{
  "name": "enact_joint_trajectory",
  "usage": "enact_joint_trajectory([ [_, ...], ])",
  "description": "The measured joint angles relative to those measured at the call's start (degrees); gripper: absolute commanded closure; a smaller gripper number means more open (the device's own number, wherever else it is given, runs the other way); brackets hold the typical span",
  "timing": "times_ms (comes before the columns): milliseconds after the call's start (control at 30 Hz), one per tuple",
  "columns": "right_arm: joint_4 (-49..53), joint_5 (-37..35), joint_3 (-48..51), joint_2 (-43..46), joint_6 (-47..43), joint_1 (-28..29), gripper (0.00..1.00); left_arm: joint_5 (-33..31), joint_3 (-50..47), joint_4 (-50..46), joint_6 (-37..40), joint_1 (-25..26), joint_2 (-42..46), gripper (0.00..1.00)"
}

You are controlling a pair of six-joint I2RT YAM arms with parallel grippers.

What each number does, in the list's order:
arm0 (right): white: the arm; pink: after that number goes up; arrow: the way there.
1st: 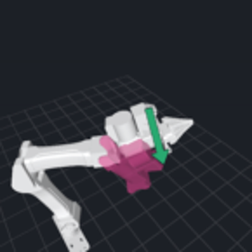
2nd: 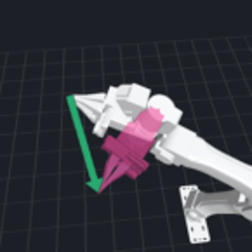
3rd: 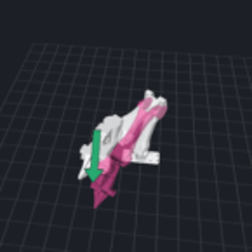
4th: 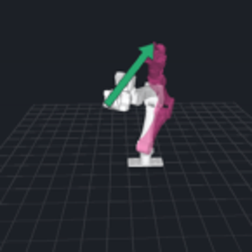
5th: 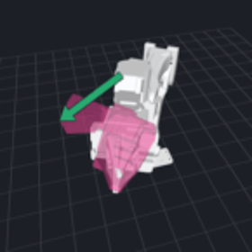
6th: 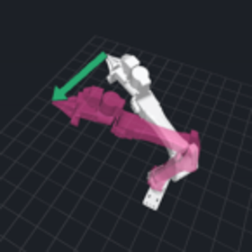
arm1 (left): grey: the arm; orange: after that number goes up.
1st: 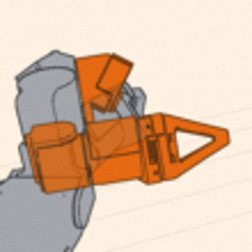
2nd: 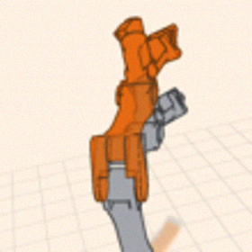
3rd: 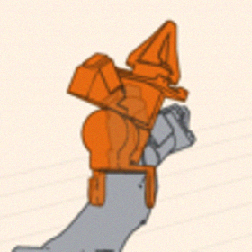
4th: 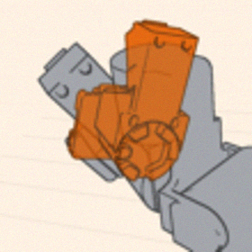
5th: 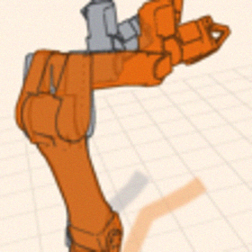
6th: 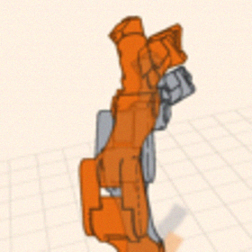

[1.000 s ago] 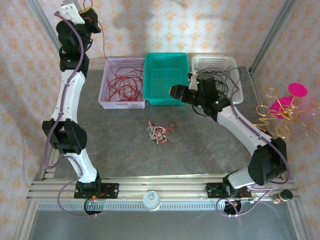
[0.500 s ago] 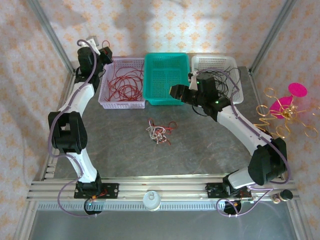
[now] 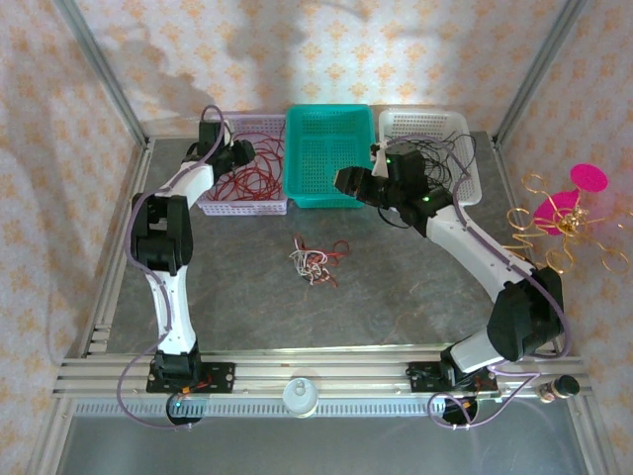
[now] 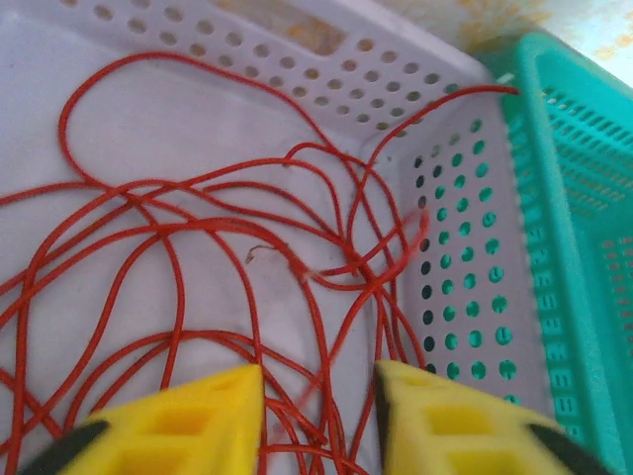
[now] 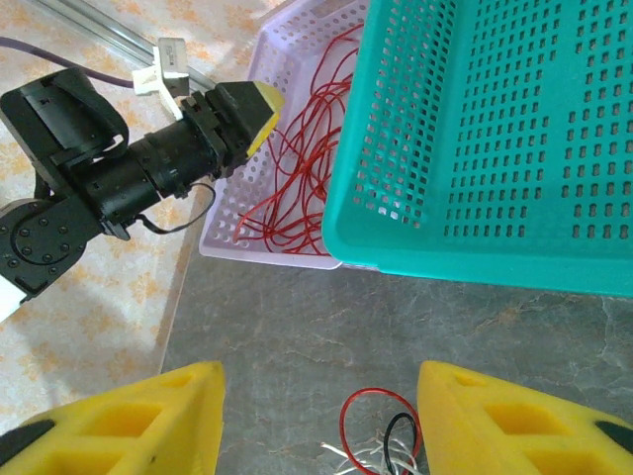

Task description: Untangle the cables

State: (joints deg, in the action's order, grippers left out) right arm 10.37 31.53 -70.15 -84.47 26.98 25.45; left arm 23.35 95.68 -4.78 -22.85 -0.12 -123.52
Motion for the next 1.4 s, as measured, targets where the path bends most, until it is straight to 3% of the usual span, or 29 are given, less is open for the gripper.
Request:
enact_joint_trajectory([
  [267, 0.94, -0.15, 0.02, -0.02, 0.28, 0.00, 0.46, -1.11, 7.43, -3.96, 0.46, 0.02, -0.24, 0.50],
  [433, 1.90, -0.57, 0.02, -0.15, 0.44, 0.00, 0.49, -1.29, 6.64, -4.24, 0.42, 0.02, 2.05, 0.50],
  [533, 3.76, -1.57, 0.00, -1.38, -0.31, 0.00, 0.49, -1.22, -2.95, -3.08, 0.04, 0.15, 9.55, 0.50],
  [667, 6.91, -3.28, 0.94, -3.61, -2.84, 0.28, 0.49, -1.33, -21.64, -0.52, -1.46, 2.10, 25.75, 0.50],
  [867, 11.02, -5.07, 5.18, -3.63, -6.21, 1.16, 0.49, -1.16, -39.01, 0.81, -2.27, 12.09, 41.27, 0.49],
  [1033, 12.37, -6.73, 9.16, -5.42, -1.92, 1.14, 0.52, 0.96, -48.02, 2.25, -2.64, 18.82, 45.20, 0.53],
  [1400, 7.19, -6.19, 12.35, -11.89, 17.73, 2.21, 0.51, 3.10, -49.40, 2.84, -0.59, 19.26, 45.16, 0.54],
])
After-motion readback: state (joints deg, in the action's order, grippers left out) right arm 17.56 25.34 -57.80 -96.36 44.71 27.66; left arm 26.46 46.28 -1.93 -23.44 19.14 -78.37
